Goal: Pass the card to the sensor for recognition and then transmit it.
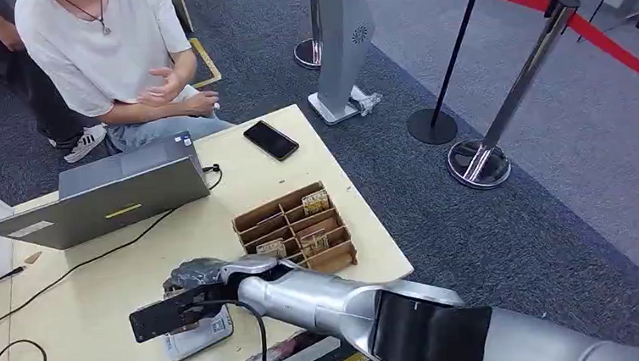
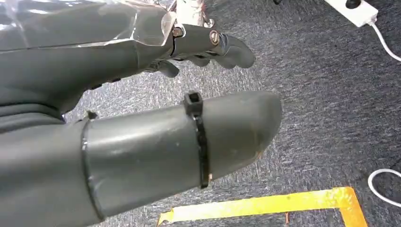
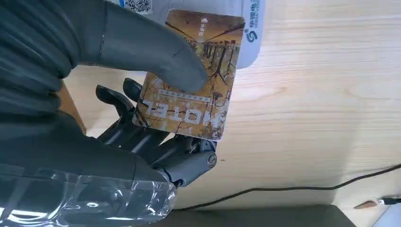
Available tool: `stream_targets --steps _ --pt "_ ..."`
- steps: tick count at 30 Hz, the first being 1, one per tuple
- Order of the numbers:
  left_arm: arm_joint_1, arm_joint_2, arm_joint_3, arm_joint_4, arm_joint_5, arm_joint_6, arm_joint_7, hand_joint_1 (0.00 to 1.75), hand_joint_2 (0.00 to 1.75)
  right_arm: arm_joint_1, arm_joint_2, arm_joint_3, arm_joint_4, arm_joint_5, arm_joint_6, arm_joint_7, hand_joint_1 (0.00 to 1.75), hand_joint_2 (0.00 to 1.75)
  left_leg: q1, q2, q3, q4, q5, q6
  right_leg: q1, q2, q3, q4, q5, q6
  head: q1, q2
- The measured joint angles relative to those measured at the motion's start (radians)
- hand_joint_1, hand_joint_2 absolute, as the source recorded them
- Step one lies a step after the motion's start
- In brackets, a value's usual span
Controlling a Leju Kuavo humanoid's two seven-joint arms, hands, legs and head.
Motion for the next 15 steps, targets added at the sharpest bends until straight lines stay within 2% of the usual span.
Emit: stream_targets --steps 15 --pt "0.001 0.003 0.002 0.000 -0.003 -0.006 -0.029 0.00 0.00 -0.008 0.011 0.090 0.021 0.159 -0.035 0.056 1.75 1.75 0.000 0.000 0.000 0.000 0.000 0.000 0.000 0.000 0.000 0.000 0.000 0.000 0.000 0.000"
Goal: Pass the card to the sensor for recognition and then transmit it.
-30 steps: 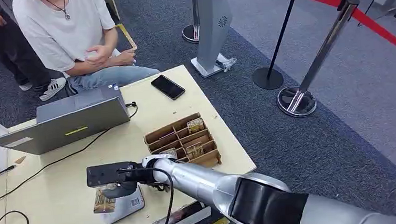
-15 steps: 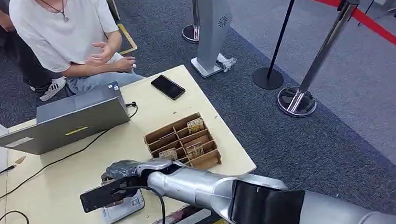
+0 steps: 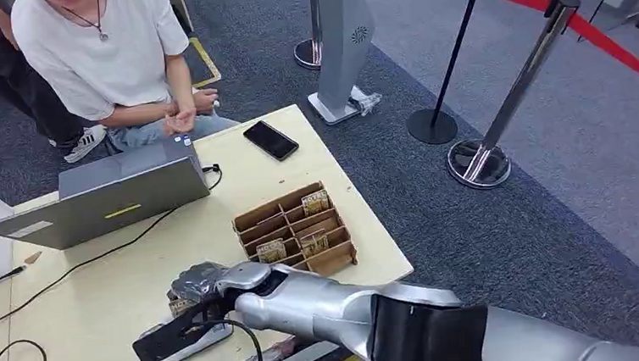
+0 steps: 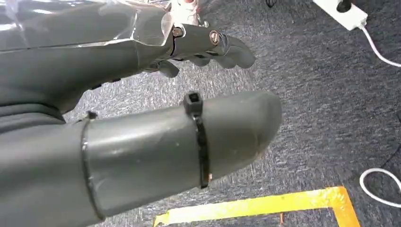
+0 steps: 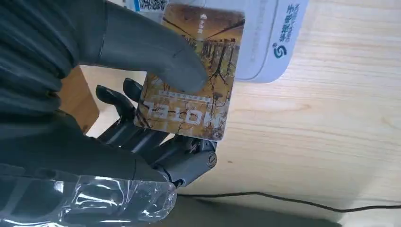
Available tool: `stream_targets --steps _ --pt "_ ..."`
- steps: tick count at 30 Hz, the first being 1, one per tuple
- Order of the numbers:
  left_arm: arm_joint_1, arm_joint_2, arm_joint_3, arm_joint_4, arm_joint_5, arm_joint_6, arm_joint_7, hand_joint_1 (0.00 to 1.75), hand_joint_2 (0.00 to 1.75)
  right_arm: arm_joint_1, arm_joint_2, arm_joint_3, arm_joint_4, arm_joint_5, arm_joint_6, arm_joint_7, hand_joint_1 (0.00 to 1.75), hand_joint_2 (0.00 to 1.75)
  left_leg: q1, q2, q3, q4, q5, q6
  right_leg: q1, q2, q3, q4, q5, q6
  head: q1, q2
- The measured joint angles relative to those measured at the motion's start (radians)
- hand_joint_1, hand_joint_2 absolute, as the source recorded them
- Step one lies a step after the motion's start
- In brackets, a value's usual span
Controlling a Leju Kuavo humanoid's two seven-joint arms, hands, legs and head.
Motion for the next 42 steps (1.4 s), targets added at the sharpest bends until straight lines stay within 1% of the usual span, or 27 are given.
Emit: stream_targets --steps 6,16,20,30,36,42 --pt "0.003 0.000 0.002 0.000 0.003 0.001 -0.003 0.00 0.00 -0.003 0.013 0.029 0.016 0.053 -0.029 0.016 1.75 1.75 0.000 0.000 0.000 0.000 0.000 0.000 0.000 0.000 0.000 0.000 0.000 0.000 0.000 0.000" --pt "0.004 0.002 0.003 0.000 0.004 0.001 -0.003 0.00 0.00 -0.005 0.026 0.044 0.032 0.056 -0.037 0.019 1.75 1.75 0.000 0.000 0.000 0.000 0.000 0.000 0.000 0.000 0.000 0.000 0.000 0.000 0.000 0.000" --pt "0.004 0.002 0.004 0.000 0.006 0.001 -0.011 0.00 0.00 -0.004 0.033 0.052 0.040 0.090 -0.074 0.022 1.75 1.75 0.000 0.000 0.000 0.000 0.000 0.000 0.000 0.000 0.000 0.000 0.000 0.000 0.000 0.000" --pt "0.004 0.003 0.004 0.000 0.003 -0.003 -0.013 0.00 0.00 0.007 0.048 0.074 0.066 0.131 -0.121 0.030 1.75 1.75 0.000 0.000 0.000 0.000 0.000 0.000 0.000 0.000 0.000 0.000 0.000 0.000 0.000 0.000" --pt "0.004 0.003 0.004 0.000 0.003 -0.004 -0.014 0.00 0.00 0.011 0.051 0.075 0.074 0.141 -0.129 0.031 1.75 1.75 0.000 0.000 0.000 0.000 0.000 0.000 0.000 0.000 0.000 0.000 0.000 0.000 0.000 0.000" --pt "0.004 0.003 0.004 0.000 0.000 -0.005 -0.016 0.00 0.00 0.019 0.053 0.091 0.083 0.163 -0.155 0.034 1.75 1.75 0.000 0.000 0.001 0.000 0.000 0.000 0.000 0.000 0.000 0.000 0.000 0.000 0.000 0.000"
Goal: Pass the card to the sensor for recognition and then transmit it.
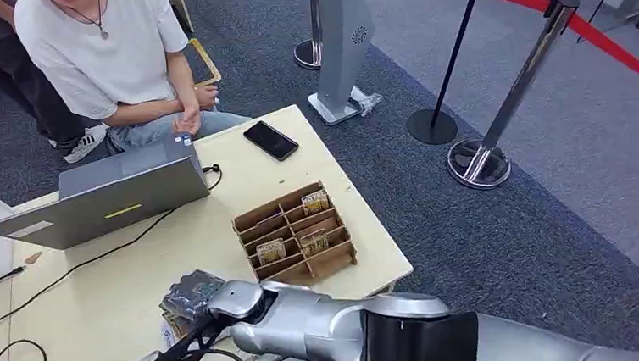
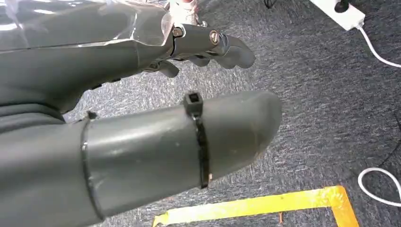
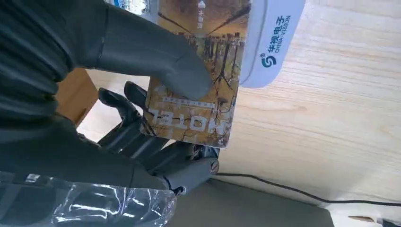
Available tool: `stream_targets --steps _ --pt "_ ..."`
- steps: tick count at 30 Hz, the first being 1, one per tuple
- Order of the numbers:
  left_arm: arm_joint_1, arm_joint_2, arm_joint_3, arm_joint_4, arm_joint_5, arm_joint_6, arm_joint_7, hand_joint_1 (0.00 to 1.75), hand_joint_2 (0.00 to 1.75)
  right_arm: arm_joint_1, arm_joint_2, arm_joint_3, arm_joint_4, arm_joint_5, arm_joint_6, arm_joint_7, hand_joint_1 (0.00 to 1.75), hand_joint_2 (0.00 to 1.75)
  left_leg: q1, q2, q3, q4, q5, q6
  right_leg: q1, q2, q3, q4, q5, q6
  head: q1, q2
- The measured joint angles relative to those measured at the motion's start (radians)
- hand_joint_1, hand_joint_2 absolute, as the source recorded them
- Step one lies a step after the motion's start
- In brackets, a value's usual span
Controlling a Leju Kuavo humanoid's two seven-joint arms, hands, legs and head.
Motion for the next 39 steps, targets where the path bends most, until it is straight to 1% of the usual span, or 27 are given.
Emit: stream_targets --steps 18,31,34,37,39 --pt "0.000 0.003 0.000 0.000 -0.003 -0.008 -0.013 0.00 0.00 0.026 0.013 0.017 0.027 0.028 -0.057 -0.002 1.75 1.75 0.000 0.000 0.001 0.000 0.000 0.000 0.000 0.000 0.000 0.000 0.000 0.000 0.000 0.000" --pt "0.000 0.003 0.000 0.000 -0.010 -0.012 -0.015 0.00 0.00 0.026 0.013 0.015 0.027 0.005 -0.058 -0.011 1.75 1.75 0.000 0.001 0.001 0.000 0.000 0.000 0.000 0.000 0.000 0.000 0.000 0.000 0.000 0.000" --pt "0.000 0.003 0.000 0.000 -0.013 -0.014 -0.014 0.00 0.00 0.025 0.012 -0.008 0.021 -0.053 -0.021 -0.044 1.75 1.75 0.000 0.001 0.001 0.000 0.000 0.000 0.000 0.001 0.000 0.000 0.000 0.000 0.000 0.000" --pt "0.000 0.003 0.000 0.000 -0.013 -0.014 -0.014 0.00 0.00 0.025 0.004 -0.046 -0.007 -0.128 0.054 -0.085 1.75 1.75 0.000 0.001 0.001 0.000 0.000 0.000 0.000 0.001 0.000 0.000 0.000 0.000 0.000 0.000" --pt "0.000 0.003 0.000 0.000 -0.012 -0.014 -0.014 0.00 0.00 0.027 -0.006 -0.070 -0.035 -0.160 0.090 -0.097 1.75 1.75 0.000 0.001 0.001 0.000 0.000 0.000 0.000 0.001 0.000 0.000 0.000 0.000 0.000 0.000"
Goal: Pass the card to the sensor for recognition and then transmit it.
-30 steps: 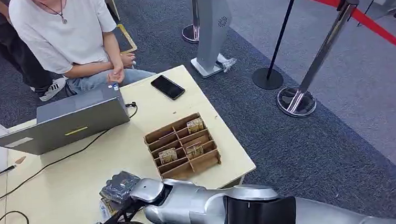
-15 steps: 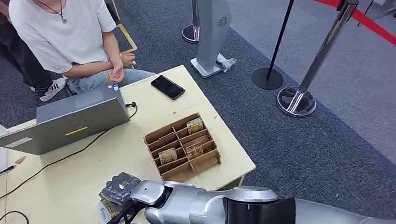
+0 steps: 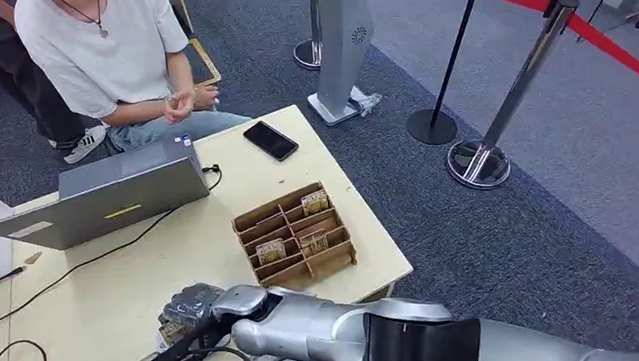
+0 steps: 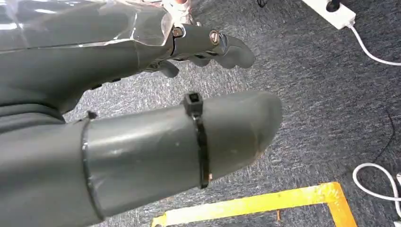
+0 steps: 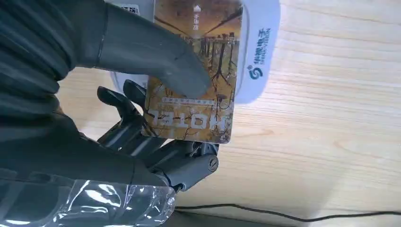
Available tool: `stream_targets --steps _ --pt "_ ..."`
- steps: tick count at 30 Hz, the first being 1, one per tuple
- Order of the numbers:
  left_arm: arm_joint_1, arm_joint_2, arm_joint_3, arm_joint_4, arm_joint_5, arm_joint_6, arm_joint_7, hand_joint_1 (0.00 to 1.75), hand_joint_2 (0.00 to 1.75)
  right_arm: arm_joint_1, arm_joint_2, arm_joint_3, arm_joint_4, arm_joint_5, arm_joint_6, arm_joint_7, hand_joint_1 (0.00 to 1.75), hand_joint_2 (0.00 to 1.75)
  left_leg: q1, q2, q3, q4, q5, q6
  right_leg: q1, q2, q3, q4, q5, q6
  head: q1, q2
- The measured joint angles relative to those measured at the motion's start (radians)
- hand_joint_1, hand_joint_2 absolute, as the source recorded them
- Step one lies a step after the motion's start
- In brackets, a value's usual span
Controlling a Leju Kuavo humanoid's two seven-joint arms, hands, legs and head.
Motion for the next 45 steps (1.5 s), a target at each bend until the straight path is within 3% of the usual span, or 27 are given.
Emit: stream_targets --steps 9,21,26,28,32,34,39,43,45 --pt "0.002 0.001 0.000 0.000 0.007 -0.002 -0.013 0.00 0.00 0.006 -0.088 -0.106 -0.222 -0.144 0.105 -0.011 1.75 1.75 0.000 0.000 0.000 0.000 0.000 0.000 0.000 0.000 0.000 0.000 0.000 0.000 0.000 0.000" --pt "0.003 0.001 0.000 0.000 -0.003 0.000 -0.026 0.00 0.00 0.028 -0.202 -0.273 -0.486 -0.279 0.140 -0.045 1.75 1.75 0.000 0.000 0.000 0.001 0.000 0.000 0.000 0.000 0.000 0.000 0.000 0.000 0.000 0.000" --pt "0.001 -0.001 0.000 0.000 0.005 0.009 -0.027 0.00 0.00 0.040 -0.217 -0.343 -0.578 -0.281 0.082 -0.108 1.75 1.75 0.000 0.000 -0.001 0.001 0.000 0.000 0.000 0.000 0.000 0.000 0.000 0.000 0.000 0.000" --pt "-0.002 -0.005 0.000 0.000 0.006 0.014 -0.024 0.00 0.00 0.033 -0.217 -0.366 -0.611 -0.255 0.035 -0.114 1.75 1.75 0.000 0.000 -0.001 0.001 0.000 0.000 0.000 0.000 0.000 0.000 0.000 0.000 0.000 0.000" --pt "-0.004 -0.010 0.000 0.000 0.006 0.015 -0.023 0.00 0.00 0.027 -0.217 -0.386 -0.646 -0.252 0.024 -0.117 1.75 1.75 0.000 0.000 -0.001 0.001 0.000 0.000 0.000 0.000 0.000 0.000 0.000 0.000 0.000 0.000" --pt "-0.004 -0.010 0.000 0.000 0.006 0.014 -0.023 0.00 0.00 0.027 -0.217 -0.393 -0.655 -0.201 -0.026 -0.129 1.75 1.75 0.000 0.000 -0.001 0.001 0.000 0.000 0.000 0.000 0.000 0.000 0.000 0.000 0.000 0.000" --pt "-0.008 -0.013 0.000 0.000 0.000 0.013 -0.024 0.00 0.00 -0.018 -0.209 -0.407 -0.653 0.112 -0.338 -0.110 1.75 1.75 0.000 0.000 -0.001 0.001 0.000 0.000 0.000 0.000 0.000 0.000 0.001 0.000 0.000 0.000" --pt "-0.064 -0.055 -0.001 0.000 -0.012 0.034 0.059 0.00 0.00 -0.111 -0.166 -0.414 -0.537 0.321 -0.540 -0.071 1.75 1.75 0.000 -0.001 -0.001 0.001 0.002 0.001 -0.001 -0.001 0.000 0.000 0.002 0.001 0.000 0.000" --pt "-0.085 -0.072 -0.001 0.000 -0.012 0.038 0.061 0.00 0.00 -0.161 -0.146 -0.414 -0.447 0.401 -0.641 -0.053 1.75 1.75 0.000 -0.001 -0.001 0.001 0.002 0.000 -0.001 -0.001 0.000 0.000 0.003 0.001 0.000 0.000"
